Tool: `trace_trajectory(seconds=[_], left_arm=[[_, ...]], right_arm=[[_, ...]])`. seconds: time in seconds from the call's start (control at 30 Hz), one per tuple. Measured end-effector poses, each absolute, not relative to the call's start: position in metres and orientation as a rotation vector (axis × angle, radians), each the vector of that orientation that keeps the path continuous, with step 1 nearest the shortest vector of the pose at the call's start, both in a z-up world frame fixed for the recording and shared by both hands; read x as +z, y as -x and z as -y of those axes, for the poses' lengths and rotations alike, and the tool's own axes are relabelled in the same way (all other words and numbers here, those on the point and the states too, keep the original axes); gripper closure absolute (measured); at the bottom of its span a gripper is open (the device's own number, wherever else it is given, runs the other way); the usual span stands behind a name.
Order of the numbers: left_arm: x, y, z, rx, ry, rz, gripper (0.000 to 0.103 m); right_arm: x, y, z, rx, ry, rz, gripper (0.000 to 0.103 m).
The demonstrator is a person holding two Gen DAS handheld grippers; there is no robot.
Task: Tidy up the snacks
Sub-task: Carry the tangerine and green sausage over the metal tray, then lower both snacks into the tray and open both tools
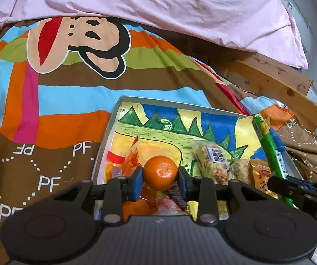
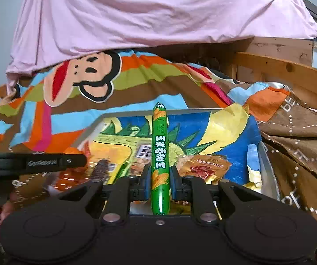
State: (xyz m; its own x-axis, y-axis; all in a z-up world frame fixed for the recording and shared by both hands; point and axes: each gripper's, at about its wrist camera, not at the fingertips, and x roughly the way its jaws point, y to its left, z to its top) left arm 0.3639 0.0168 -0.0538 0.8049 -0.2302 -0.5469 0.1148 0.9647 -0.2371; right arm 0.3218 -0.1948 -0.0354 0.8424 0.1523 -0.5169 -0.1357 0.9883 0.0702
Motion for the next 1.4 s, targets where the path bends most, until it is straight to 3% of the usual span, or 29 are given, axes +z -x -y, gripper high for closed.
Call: trace_trajectory(seconds=[0.9, 1.17, 1.3, 1.4], left_arm=[[-0.066, -0.366, -0.002, -0.186, 0.118, -0.61, 0.067], [-0.067, -0.366, -0.01, -0.207, 0.18, -0.617, 0.062], [-0.064, -0.364, -0.014, -0.224, 0.225, -0.622, 0.043], [-0.06, -0.36, -0.015, -0.225, 0.248, -0.625, 0.035]], right_arm=[[-0.063, -0.357, 0.178, 0.121, 0.04, -0.604, 0.084], [-0.06, -0.353, 0.172, 0.142, 0.087, -0.597, 0.066], [-0.052, -0.347, 0.176, 0.127, 0.08, -0.562, 0.04], [-0.042, -0.341, 0.183, 0.115, 0.054, -0.536, 0.032]])
